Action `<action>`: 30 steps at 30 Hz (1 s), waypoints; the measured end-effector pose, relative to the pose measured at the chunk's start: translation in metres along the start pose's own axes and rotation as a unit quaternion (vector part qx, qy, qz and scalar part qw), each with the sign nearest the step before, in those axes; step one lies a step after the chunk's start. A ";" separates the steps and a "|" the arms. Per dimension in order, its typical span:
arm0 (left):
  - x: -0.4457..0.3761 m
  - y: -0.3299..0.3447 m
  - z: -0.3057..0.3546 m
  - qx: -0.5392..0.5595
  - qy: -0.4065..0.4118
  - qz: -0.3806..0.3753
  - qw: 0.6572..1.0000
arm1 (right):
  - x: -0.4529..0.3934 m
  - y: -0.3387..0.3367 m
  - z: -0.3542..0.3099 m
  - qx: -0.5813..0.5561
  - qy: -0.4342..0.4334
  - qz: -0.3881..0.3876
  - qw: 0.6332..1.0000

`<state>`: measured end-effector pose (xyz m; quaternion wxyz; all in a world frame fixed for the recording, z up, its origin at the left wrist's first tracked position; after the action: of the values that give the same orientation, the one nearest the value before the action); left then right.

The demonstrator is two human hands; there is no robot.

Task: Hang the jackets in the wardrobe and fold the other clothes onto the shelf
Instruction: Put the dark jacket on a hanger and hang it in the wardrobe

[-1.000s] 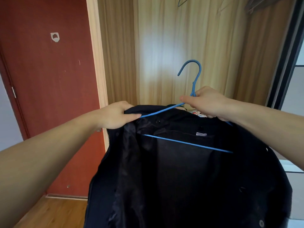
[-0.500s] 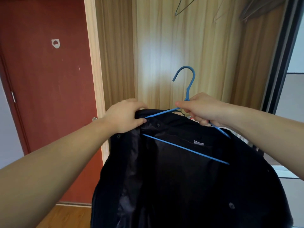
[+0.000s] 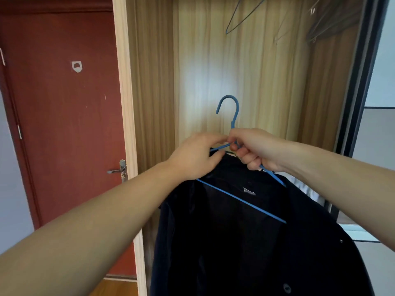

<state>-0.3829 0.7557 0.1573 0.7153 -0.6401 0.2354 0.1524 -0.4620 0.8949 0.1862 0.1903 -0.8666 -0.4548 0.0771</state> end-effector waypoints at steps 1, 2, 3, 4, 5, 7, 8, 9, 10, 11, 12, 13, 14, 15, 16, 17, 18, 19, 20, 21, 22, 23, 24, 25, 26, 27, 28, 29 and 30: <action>-0.007 0.002 0.005 0.019 -0.011 0.004 1.000 | 0.000 0.000 -0.001 -0.012 -0.002 -0.007 1.000; -0.012 0.001 0.007 0.008 -0.026 0.008 1.000 | 0.002 -0.001 -0.003 -0.019 -0.005 -0.012 1.000; -0.016 -0.001 0.007 -0.018 -0.040 0.008 0.999 | 0.003 -0.002 -0.005 -0.024 -0.008 -0.013 1.000; -0.019 -0.003 0.007 -0.041 -0.045 0.006 0.998 | 0.006 -0.003 -0.007 -0.025 -0.012 -0.012 1.000; -0.021 -0.005 0.006 -0.058 -0.043 0.004 0.997 | 0.009 -0.004 -0.009 -0.020 -0.018 -0.009 1.000; -0.026 -0.008 0.010 -0.087 -0.032 0.010 0.996 | 0.019 -0.009 -0.012 0.022 -0.046 0.017 0.999; -0.030 -0.009 0.014 -0.098 -0.031 0.018 0.995 | 0.025 -0.014 -0.013 0.064 -0.063 0.041 0.995; -0.033 -0.010 0.017 -0.104 -0.034 0.028 0.994 | 0.033 -0.019 -0.012 0.119 -0.077 0.066 0.988; -0.037 -0.013 0.018 -0.109 -0.041 0.037 0.993 | 0.042 -0.025 -0.010 0.187 -0.086 0.088 0.975; -0.040 -0.016 0.018 -0.116 -0.050 0.044 0.991 | 0.053 -0.029 -0.006 0.250 -0.088 0.102 0.959; -0.042 -0.019 0.017 -0.126 -0.057 0.048 0.989 | 0.064 -0.034 0.000 0.296 -0.081 0.107 0.946; -0.044 -0.023 0.015 -0.136 -0.062 0.052 0.987 | 0.076 -0.038 0.007 0.326 -0.066 0.101 0.938; -0.046 -0.027 0.015 -0.143 -0.068 0.055 0.986 | 0.087 -0.040 0.014 0.337 -0.053 0.078 0.937; -0.048 -0.031 0.015 -0.146 -0.076 0.055 0.985 | 0.096 -0.041 0.020 0.333 -0.044 0.040 0.941; -0.051 -0.034 0.016 -0.148 -0.083 0.057 0.984 | 0.103 -0.040 0.026 0.322 -0.044 0.004 0.946; -0.054 -0.036 0.018 -0.148 -0.089 0.058 0.983 | 0.107 -0.040 0.029 0.315 -0.053 -0.011 0.948; -0.058 -0.039 0.022 -0.151 -0.089 0.057 0.983 | 0.108 -0.042 0.032 0.315 -0.068 -0.002 0.947; -0.061 -0.041 0.026 -0.153 -0.088 0.056 0.983 | 0.107 -0.044 0.033 0.322 -0.085 0.020 0.943; -0.063 -0.043 0.030 -0.154 -0.086 0.054 0.983 | 0.106 -0.046 0.034 0.331 -0.096 0.045 0.938; -0.065 -0.045 0.034 -0.155 -0.084 0.054 0.983 | 0.106 -0.047 0.034 0.343 -0.103 0.063 0.932; -0.067 -0.047 0.037 -0.159 -0.081 0.056 0.982 | 0.106 -0.049 0.033 0.358 -0.104 0.077 0.925; -0.068 -0.048 0.040 -0.165 -0.077 0.058 0.982 | 0.107 -0.051 0.032 0.373 -0.102 0.092 0.918; -0.069 -0.050 0.043 -0.173 -0.072 0.059 0.980 | 0.109 -0.054 0.030 0.389 -0.098 0.108 0.910; -0.070 -0.050 0.045 -0.181 -0.068 0.060 0.979 | 0.110 -0.055 0.025 0.407 -0.093 0.122 0.900; -0.071 -0.051 0.048 -0.186 -0.066 0.060 0.979 | 0.111 -0.055 0.019 0.426 -0.088 0.133 0.891; -0.071 -0.051 0.051 -0.189 -0.067 0.060 0.978 | 0.111 -0.054 0.012 0.441 -0.086 0.141 0.882; -0.071 -0.051 0.053 -0.190 -0.068 0.062 0.977 | 0.109 -0.053 0.006 0.448 -0.086 0.142 0.879; -0.072 -0.051 0.055 -0.189 -0.066 0.063 0.978 | 0.105 -0.051 0.000 0.446 -0.086 0.140 0.880; -0.071 -0.050 0.056 -0.185 -0.062 0.062 0.979 | 0.100 -0.049 -0.003 0.440 -0.086 0.135 0.884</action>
<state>-0.4088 0.8098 0.2417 0.5870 -0.7347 0.1973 0.2769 -0.4410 1.0018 0.2122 0.5002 -0.7368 -0.2673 0.3680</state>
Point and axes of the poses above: each hand's wrist, its own x-axis away from the middle knuckle, its own y-axis out of the palm, z = x × y, the point moved 2 cm from there along -x, towards the middle knuckle, and after that the axes turned 10 degrees about -z, right-handed, at the moved point
